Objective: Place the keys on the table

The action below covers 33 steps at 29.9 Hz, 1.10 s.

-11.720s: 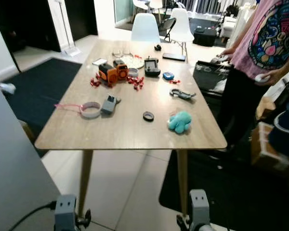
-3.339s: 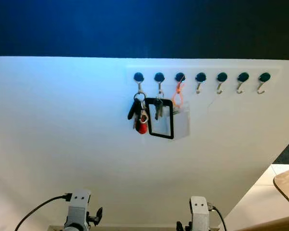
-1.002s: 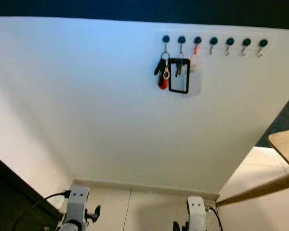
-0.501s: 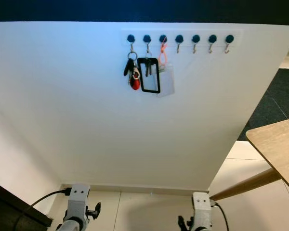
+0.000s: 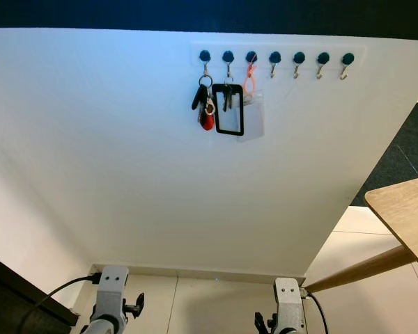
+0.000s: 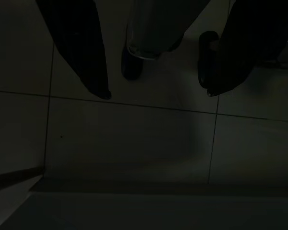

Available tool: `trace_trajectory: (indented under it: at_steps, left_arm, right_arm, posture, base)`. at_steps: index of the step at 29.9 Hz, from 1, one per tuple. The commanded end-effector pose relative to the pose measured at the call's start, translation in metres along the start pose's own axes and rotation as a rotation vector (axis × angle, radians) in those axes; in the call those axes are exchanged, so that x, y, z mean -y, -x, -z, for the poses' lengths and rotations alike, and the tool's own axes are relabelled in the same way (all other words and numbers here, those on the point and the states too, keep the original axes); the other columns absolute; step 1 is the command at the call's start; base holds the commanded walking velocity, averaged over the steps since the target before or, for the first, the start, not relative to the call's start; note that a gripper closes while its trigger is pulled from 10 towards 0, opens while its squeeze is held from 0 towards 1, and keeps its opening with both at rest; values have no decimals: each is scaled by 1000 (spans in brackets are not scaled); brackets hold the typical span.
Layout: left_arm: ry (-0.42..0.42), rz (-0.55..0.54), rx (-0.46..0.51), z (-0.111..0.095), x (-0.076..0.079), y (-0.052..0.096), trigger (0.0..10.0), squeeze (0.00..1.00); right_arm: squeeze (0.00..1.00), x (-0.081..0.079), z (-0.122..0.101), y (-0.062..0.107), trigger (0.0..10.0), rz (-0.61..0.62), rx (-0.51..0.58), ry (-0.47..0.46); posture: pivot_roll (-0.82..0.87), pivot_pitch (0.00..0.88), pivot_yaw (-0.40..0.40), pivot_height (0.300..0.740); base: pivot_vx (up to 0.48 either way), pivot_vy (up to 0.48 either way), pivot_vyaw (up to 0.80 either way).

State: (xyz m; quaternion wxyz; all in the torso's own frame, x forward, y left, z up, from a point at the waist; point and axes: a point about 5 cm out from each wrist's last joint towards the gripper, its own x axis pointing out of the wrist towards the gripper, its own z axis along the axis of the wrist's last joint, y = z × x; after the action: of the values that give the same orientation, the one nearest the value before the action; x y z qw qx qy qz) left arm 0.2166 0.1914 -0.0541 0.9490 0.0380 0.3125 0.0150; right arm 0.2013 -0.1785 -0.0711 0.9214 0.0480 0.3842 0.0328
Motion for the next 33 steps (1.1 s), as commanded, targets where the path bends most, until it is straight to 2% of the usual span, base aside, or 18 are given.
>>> trace_trajectory:
  at_steps: [1, 3, 6, 7, 8, 9, 10, 13, 15, 17, 18, 19, 20, 22, 24, 28, 30, 33]
  left_arm:
    - [-1, -10, -2, 4, -9, 2, 10000, 0]
    - [-1, 1, 15, 1, -10, 2, 10000, 0]
    - [36, 102, 145, -17, -8, 2, 10000, 0]
    - [52, 200, 243, -29, -5, 6, 10000, 0]
    - [52, 200, 243, -29, -5, 6, 10000, 0]
    - [86, 420, 420, -56, -2, 17, 10000, 0]
    - [96, 488, 486, -70, -2, 23, 10000, 0]
    - [96, 488, 486, -70, -2, 23, 10000, 0]
    - [118, 590, 626, -112, 0, 36, 10000, 0]
    - [118, 590, 626, -112, 0, 36, 10000, 0]
    - [136, 759, 848, -193, 12, 64, 10000, 0]
    - [153, 860, 956, -234, 21, 82, 10000, 0]
    - [153, 860, 956, -234, 21, 82, 10000, 0]
    - [189, 993, 1085, -285, 32, 108, 10000, 0]
    - [210, 1032, 1123, -300, 35, 116, 10000, 0]
    - [238, 1261, 1364, -367, 46, 169, 10000, 0]
    - [238, 1261, 1364, -367, 46, 169, 10000, 0]
    - [236, 1363, 1508, -386, 52, 203, 10000, 0]
  right_arm:
    - [0, 1, 6, 2, 10000, -3, -18, 5]
    - [0, 1, 6, 2, 10000, -2, -18, 5]
    - [0, 4, 5, 2, 10000, 1, -16, 7]
    - [0, 5, 5, 3, 10000, 3, -14, 7]
    - [0, 5, 5, 3, 10000, 3, -14, 7]
    - [0, 9, 5, 4, 10000, 8, -12, 6]
    - [0, 10, 5, 4, 10000, 10, -12, 6]
    - [0, 10, 5, 4, 10000, 10, -12, 6]
    - [0, 14, 6, 5, 10000, 14, -14, 7]
    - [0, 14, 6, 5, 10000, 14, -14, 7]
    - [0, 16, 6, 6, 10000, 12, -19, 15]
    - [0, 16, 6, 6, 10000, 9, -20, 19]
    - [0, 16, 6, 6, 10000, 9, -20, 19]
    - [0, 16, 4, 5, 10000, 6, -19, 20]
    - [0, 16, 3, 5, 10000, 5, -18, 19]
    - [0, 16, 2, 5, 10000, 1, -13, 18]
    - [0, 16, 2, 5, 10000, 1, -13, 18]
    - [0, 18, 4, 6, 10000, 5, -17, 13]
  posture:
    - [20, 39, 12, 740]
    - [18, 40, 9, 740]
    - [13, 49, 5, 740]
    - [13, 55, 0, 740]
    - [13, 55, 0, 740]
    - [11, 69, -6, 740]
    - [12, 70, -8, 740]
    - [12, 70, -8, 740]
    - [25, 79, -25, 740]
    - [25, 79, -25, 740]
    - [35, 92, -43, 740]
    - [35, 97, -47, 740]
    - [35, 97, -47, 740]
    - [35, 105, -52, 740]
    - [35, 105, -52, 740]
    - [20, 127, -51, 740]
    - [20, 127, -51, 740]
    - [15, 147, -51, 740]
  base:
    - [0, 0, 0]
    - [0, 0, 0]
    - [0, 0, 0]
    - [0, 0, 0]
    - [0, 0, 0]
    - [0, 0, 0]
    - [0, 0, 0]
    - [0, 0, 0]
    - [0, 0, 0]
    - [0, 0, 0]
    - [0, 0, 0]
    - [0, 0, 0]
    - [0, 0, 0]
    - [0, 0, 0]
    - [0, 0, 0]
    - [0, 0, 0]
    - [0, 0, 0]
    - [0, 0, 0]
